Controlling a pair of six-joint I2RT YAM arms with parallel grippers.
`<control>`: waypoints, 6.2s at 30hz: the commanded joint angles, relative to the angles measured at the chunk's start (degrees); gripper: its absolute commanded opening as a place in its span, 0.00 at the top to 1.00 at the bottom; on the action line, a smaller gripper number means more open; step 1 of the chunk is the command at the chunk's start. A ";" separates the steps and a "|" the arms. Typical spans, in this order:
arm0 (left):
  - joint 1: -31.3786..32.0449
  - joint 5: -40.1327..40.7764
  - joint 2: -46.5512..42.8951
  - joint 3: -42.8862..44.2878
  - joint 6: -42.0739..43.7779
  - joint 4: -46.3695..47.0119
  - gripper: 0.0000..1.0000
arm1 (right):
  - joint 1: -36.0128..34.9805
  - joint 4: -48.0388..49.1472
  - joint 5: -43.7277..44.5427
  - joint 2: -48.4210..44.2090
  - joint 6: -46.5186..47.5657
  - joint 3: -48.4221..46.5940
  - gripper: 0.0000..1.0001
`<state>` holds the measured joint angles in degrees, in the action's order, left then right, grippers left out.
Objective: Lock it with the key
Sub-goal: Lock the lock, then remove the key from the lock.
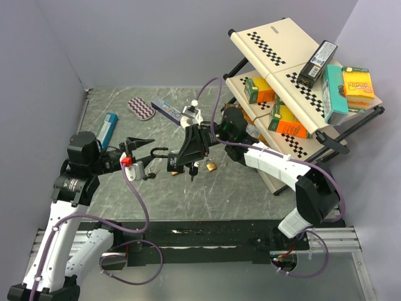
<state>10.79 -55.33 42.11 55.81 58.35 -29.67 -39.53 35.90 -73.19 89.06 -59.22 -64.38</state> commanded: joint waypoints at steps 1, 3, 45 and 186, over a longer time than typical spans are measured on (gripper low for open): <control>1.69 -1.27 0.43 0.53 4.05 1.72 0.48 | -0.37 7.43 -0.38 -1.43 -2.65 -1.62 1.00; 2.31 -1.18 0.43 0.44 4.49 1.99 0.50 | -0.37 7.78 -0.38 -1.25 -3.09 -1.80 1.00; 4.59 -7.84 10.45 10.98 -52.43 11.39 0.99 | 7.36 -43.02 9.12 -16.55 60.89 -5.67 0.00; 11.19 -6.19 13.09 9.40 -47.54 0.75 0.99 | -1.78 -52.52 12.10 -8.90 78.65 -8.31 0.67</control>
<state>22.13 -58.22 56.21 61.78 12.12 -34.81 -41.06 -17.56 -61.58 79.92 17.47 -69.43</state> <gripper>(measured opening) 0.078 0.461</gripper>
